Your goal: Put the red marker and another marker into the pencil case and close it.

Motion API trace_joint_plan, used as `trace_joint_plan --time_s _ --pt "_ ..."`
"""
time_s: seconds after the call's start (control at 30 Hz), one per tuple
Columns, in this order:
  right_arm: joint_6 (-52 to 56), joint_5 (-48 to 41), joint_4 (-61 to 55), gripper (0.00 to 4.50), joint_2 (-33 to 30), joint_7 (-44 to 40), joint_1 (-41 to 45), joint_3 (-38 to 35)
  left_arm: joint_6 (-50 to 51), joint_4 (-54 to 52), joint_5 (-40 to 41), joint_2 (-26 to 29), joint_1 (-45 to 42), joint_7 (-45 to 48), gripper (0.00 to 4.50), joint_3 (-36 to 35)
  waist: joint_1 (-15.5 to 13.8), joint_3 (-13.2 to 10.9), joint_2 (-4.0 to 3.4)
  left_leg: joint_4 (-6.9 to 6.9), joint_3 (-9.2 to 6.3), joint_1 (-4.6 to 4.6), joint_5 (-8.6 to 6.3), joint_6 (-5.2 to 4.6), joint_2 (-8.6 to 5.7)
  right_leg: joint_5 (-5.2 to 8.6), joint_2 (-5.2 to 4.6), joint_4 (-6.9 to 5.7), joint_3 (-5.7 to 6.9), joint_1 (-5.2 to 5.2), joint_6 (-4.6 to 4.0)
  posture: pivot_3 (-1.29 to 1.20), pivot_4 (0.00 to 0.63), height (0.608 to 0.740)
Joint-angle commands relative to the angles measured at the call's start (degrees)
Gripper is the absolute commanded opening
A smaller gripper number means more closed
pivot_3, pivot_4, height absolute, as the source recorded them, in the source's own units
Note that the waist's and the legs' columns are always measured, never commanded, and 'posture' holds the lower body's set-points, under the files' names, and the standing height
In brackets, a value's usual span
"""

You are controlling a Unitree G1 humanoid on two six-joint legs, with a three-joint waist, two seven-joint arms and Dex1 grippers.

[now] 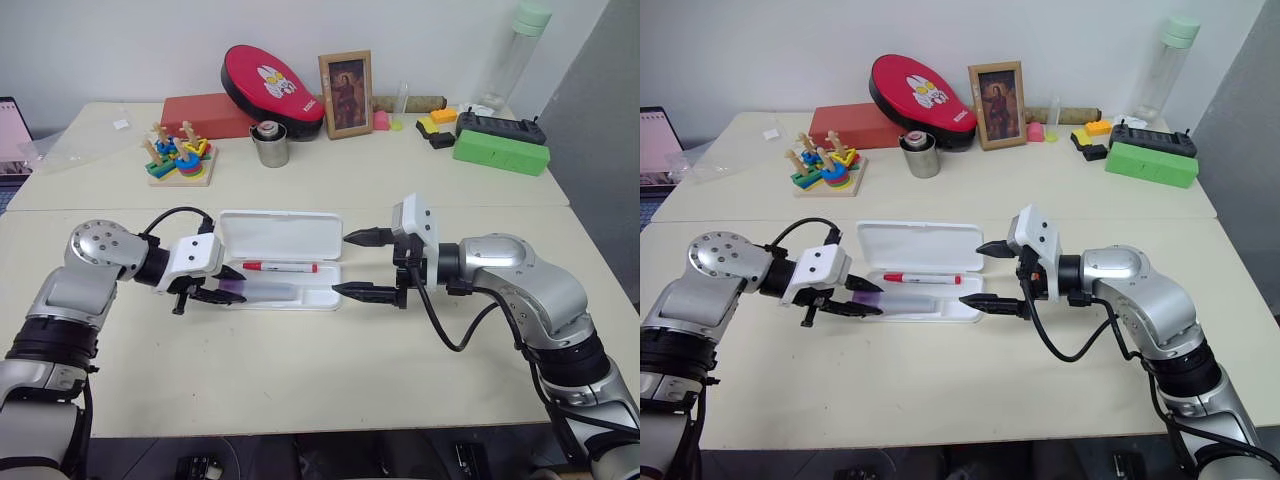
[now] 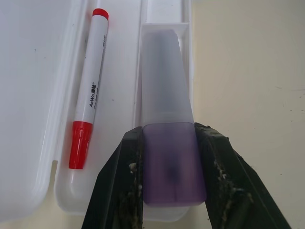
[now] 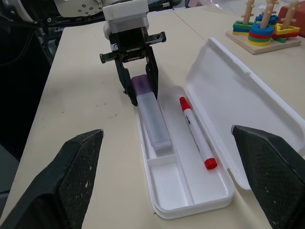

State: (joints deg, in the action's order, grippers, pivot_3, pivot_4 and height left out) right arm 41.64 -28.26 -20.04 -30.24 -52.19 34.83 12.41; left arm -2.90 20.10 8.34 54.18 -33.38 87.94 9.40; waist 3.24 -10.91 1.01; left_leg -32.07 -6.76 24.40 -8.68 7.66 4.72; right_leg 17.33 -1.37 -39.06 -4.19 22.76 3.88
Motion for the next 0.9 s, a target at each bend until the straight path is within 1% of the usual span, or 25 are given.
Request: trace_joint_plan --time_s 0.03,0.17,0.2,0.3,0.37,0.4,0.47,0.53,0.6,0.67,0.87,0.9 --pt "-0.9 -0.5 -1.5 4.5 0.2 0.3 0.4 -1.2 1.3 -0.3 -0.4 0.4 -1.1 1.5 2.03 0.3 0.0 0.0 0.0 0.0 0.0 0.0 0.0 0.0 0.0 0.0 0.0 -0.01 0.0 0.0 0.0 0.0 0.15 0.74" --pt "-0.8 -0.5 -0.5 4.5 1.0 1.2 0.8 -1.8 1.6 -0.2 -0.7 -0.1 -0.9 1.4 2.92 0.0 0.0 0.0 0.0 -0.01 -0.01 0.0 0.0 0.0 0.0 0.0 0.0 -0.02 0.0 0.0 0.0 0.0 0.15 0.74" --pt "-0.7 -0.3 0.1 4.5 1.3 1.8 0.9 -2.0 1.7 -0.2 -0.7 -0.3 -0.9 1.1 3.01 -0.2 0.0 0.0 0.0 -0.01 -0.01 0.0 0.0 0.0 0.0 0.0 0.0 -0.02 0.0 0.0 0.0 0.0 0.15 0.74" --pt "0.5 2.8 3.9 4.5 1.9 6.8 1.5 -2.7 4.4 -1.9 1.9 -2.1 -1.3 -1.3 3.64 -2.5 0.0 0.0 0.0 -0.02 -0.01 0.0 0.0 0.0 0.0 0.0 0.0 -0.03 0.0 0.0 -0.01 0.0 0.15 0.74" --pt "1.1 5.5 6.4 4.5 1.7 10.0 1.7 -2.4 8.0 -4.6 4.7 -3.6 -1.3 -3.1 3.9 -4.5 0.0 0.0 0.01 -0.08 -0.01 -0.01 0.0 -0.01 0.0 -0.01 0.0 -0.05 0.0 -0.04 0.0 0.0 0.15 0.74" --pt "1.9 6.7 7.9 4.5 2.0 12.2 1.7 -2.5 11.0 -7.4 7.4 -5.3 -1.2 -5.5 4.16 -6.1 -0.1 0.0 0.01 -0.11 -0.02 0.0 0.0 0.0 0.0 -0.02 0.0 -0.05 0.01 -0.04 0.01 0.0 0.15 0.74" --pt "4.7 8.4 11.1 4.5 4.2 17.5 2.4 -3.3 16.5 -12.4 11.7 -9.9 -1.2 -12.0 4.46 -9.1 -0.3 0.0 0.02 -0.15 -0.06 0.03 0.0 0.0 -0.01 -0.02 0.0 -0.05 0.04 -0.07 0.01 0.0 0.15 0.74" --pt "7.8 10.3 14.8 4.5 7.2 23.3 3.7 -4.1 20.6 -16.2 14.6 -14.1 -1.1 -17.8 4.48 -10.9 -0.3 0.0 0.02 -0.21 -0.1 0.05 0.0 -0.01 -0.02 -0.02 -0.01 -0.06 0.06 -0.08 0.02 0.0 0.15 0.74" --pt "9.5 11.9 17.9 4.5 10.3 27.5 4.8 -4.7 22.3 -18.4 14.3 -17.5 -0.7 -22.3 4.48 -11.1 -0.1 0.0 0.02 -0.46 -0.18 0.06 0.0 -0.01 -0.02 -0.03 0.01 -0.15 0.1 -0.15 0.02 0.0 0.15 0.74" --pt "9.7 13.1 20.3 4.5 12.4 29.8 5.4 -4.7 23.4 -20.3 14.2 -20.2 -0.5 -25.9 4.48 -11.0 0.2 0.0 0.02 -0.64 -0.18 0.06 0.0 -0.01 -0.03 -0.03 0.01 -0.32 0.09 -0.18 0.02 0.0 0.15 0.74" --pt "8.5 16.7 27.0 4.5 16.4 34.4 6.6 -4.1 24.6 -23.6 12.9 -25.1 -0.6 -32.6 4.48 -9.1 0.2 0.0 0.02 -0.75 -0.22 0.03 0.0 -0.01 -0.05 -0.03 0.02 -0.55 0.08 -0.17 0.02 0.0 0.15 0.74" --pt "7.4 17.3 29.3 4.33 17.8 35.8 6.9 -4.6 24.0 -23.2 12.1 -26.5 -1.1 -34.2 4.49 -8.6 0.1 0.0 0.02 -0.76 -0.22 0.03 0.0 -0.01 -0.06 -0.03 0.02 -0.57 0.08 -0.17 0.02 0.0 0.15 0.74"
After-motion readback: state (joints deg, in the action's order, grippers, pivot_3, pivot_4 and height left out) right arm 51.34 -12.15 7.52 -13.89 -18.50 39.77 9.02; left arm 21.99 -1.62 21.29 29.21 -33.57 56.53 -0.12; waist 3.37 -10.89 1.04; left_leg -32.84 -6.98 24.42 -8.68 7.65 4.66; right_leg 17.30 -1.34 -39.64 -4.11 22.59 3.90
